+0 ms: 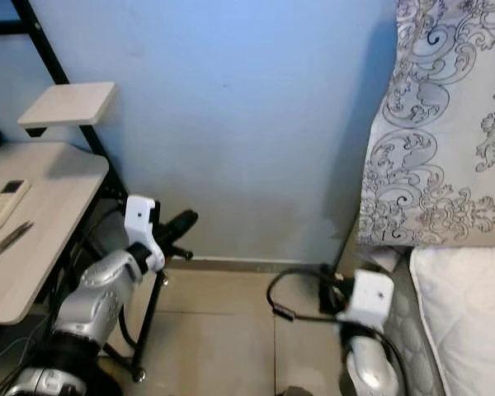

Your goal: Clean up the room

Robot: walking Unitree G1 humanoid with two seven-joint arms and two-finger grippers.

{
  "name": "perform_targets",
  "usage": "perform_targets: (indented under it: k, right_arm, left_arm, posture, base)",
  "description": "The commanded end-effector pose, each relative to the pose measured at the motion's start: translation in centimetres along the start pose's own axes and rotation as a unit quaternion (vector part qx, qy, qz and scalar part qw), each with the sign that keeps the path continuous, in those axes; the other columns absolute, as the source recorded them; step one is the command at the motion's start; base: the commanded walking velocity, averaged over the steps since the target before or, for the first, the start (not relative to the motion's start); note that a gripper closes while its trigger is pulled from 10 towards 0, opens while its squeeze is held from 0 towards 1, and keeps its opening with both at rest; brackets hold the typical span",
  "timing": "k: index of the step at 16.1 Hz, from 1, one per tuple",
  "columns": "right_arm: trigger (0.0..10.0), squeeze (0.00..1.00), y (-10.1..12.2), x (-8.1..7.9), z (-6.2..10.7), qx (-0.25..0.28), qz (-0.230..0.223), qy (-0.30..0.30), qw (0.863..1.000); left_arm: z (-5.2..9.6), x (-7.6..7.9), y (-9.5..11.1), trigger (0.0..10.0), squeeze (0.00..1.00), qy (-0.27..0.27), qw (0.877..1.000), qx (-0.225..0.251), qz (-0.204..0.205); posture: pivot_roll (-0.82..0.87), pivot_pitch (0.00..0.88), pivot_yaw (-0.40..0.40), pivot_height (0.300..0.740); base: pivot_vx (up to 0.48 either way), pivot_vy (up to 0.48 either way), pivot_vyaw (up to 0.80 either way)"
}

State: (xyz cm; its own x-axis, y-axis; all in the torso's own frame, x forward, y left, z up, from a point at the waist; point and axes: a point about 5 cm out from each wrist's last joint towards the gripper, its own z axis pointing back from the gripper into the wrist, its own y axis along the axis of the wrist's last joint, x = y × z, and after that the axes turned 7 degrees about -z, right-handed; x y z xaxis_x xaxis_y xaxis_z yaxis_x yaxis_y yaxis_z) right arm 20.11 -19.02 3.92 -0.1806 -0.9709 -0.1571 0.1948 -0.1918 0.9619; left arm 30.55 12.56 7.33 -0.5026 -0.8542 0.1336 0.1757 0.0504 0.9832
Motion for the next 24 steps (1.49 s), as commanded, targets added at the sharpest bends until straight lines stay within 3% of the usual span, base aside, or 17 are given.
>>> perform_targets:
  k: [1, 3, 4, 5, 6, 8, 9, 11, 12, 13, 14, 15, 18, 20, 24]
  right_arm:
    - [10.0, 0.0, 0.4, -0.1, -0.5, 0.008, 0.007, 0.008, 1.0]
    - [10.0, 0.0, 0.7, 0.0, -0.8, 0.007, 0.017, 0.018, 1.0]
    - [10.0, 0.0, 0.9, 0.3, -1.0, 0.004, 0.029, 0.026, 0.999]
    - [10.0, 0.0, 1.7, 0.7, -0.6, 0.02, 0.03, 0.016, 0.999]
    - [10.0, 0.0, 1.9, 0.9, 1.3, 0.024, 0.027, 0.018, 0.999]
    - [10.0, 0.0, 0.7, 1.6, 3.7, -0.003, 0.034, 0.024, 0.999]
    - [10.0, 0.0, -0.3, 2.2, 3.6, -0.014, 0.022, 0.002, 1.0]
    - [10.0, 0.0, 0.0, 1.8, 2.1, 0.008, 0.04, 0.012, 0.999]
    - [10.0, 0.0, 0.7, 1.5, 1.2, 0.024, 0.032, 0.007, 0.999]
    - [10.0, 0.0, 2.0, 2.3, 0.5, 0.063, -0.042, -0.048, 0.996]
    - [10.0, 0.0, 2.2, 2.8, 0.4, 0.073, -0.077, -0.072, 0.992]
    - [10.0, 0.0, 2.0, 3.0, 0.3, 0.07, -0.081, -0.075, 0.991]
    - [10.0, 0.0, 1.9, 3.2, -0.5, 0.071, -0.072, -0.069, 0.993]
    - [10.0, 0.0, 1.9, 1.8, -0.6, 0.059, -0.019, -0.025, 0.998]
    - [10.0, 0.0, 1.4, 1.5, -0.3, 0.052, 0.0, -0.011, 0.999]
  left_arm:
    - [0.5, -0.2, -0.7, 10.0, 0.0, 0.009, 1.0, -0.005, -0.024]
    - [0.9, -0.1, -1.2, 10.0, 0.0, 0.022, 0.999, -0.01, -0.031]
    - [1.1, 0.5, -0.9, 10.0, 0.0, 0.025, 0.997, -0.007, -0.067]
    - [1.6, 1.0, 0.1, 10.0, 0.0, 0.006, 0.991, -0.014, -0.135]
    - [3.6, 1.2, 0.9, 10.0, 0.0, -0.029, 0.992, -0.005, -0.127]
    - [5.9, 0.9, 0.2, 10.0, 0.0, -0.027, 0.99, -0.018, -0.141]
    - [5.5, 0.5, -0.3, 10.0, 0.0, -0.002, 0.994, -0.006, -0.113]
    - [4.2, 1.0, 0.4, 10.0, 0.0, 0.009, 0.993, 0.007, -0.121]
    - [3.9, 0.5, 0.7, 10.0, 0.0, 0.051, 0.992, 0.011, -0.113]
    - [4.8, -3.3, 1.5, 10.0, 0.15, 0.23, 0.971, 0.038, -0.046]
    - [5.3, -4.4, 1.6, 10.0, 0.09, 0.269, 0.961, 0.045, -0.04]
    - [5.3, -4.3, 1.5, 10.0, 0.0, 0.265, 0.962, 0.043, -0.043]
    - [4.5, -3.2, 0.9, 10.0, 0.0, 0.252, 0.966, 0.033, -0.035]
    - [3.8, -2.2, 0.7, 10.0, 0.0, 0.201, 0.976, 0.018, -0.076]
    - [2.7, -0.9, 1.3, 10.0, 0.0, 0.14, 0.983, 0.027, -0.113]
  posture:
    - [-0.01, 0.0, 0.031, 0.736]
    - [0.0, 0.0, 0.004, 0.736]
    - [0.03, 0.0, -0.035, 0.736]
    - [0.04, 0.0, -0.041, 0.736]
    - [0.05, 0.0, -0.045, 0.736]
    - [0.06, 0.0, -0.052, 0.736]
    - [0.06, 0.0, -0.049, 0.736]
    - [0.05, 0.0, -0.034, 0.736]
    - [0.04, 0.0, -0.024, 0.736]
    - [0.04, 0.0, -0.024, 0.736]
    - [0.04, 0.0, -0.028, 0.736]
    - [0.04, 0.0, -0.031, 0.736]
    - [0.05, 0.0, -0.033, 0.736]
    - [0.04, 0.0, -0.031, 0.736]
    - [0.03, 0.0, -0.015, 0.736]
  base:
    - [0.0, 0.0, 0.0]
    - [0.0, 0.0, 0.0]
    - [0.0, 0.0, 0.0]
    - [0.0, 0.0, 0.0]
    - [0.0, 0.0, 0.0]
    - [0.0, 0.0, 0.0]
    - [0.0, 0.0, 0.0]
    - [0.0, 0.0, 0.0]
    - [0.0, 0.0, 0.0]
    - [0.0, 0.0, 0.0]
    - [0.0, 0.0, 0.0]
    - [0.0, 0.0, 0.0]
    - [0.0, 0.0, 0.0]
    - [0.0, 0.0, -0.34]
    - [0.0, 0.0, -0.64]
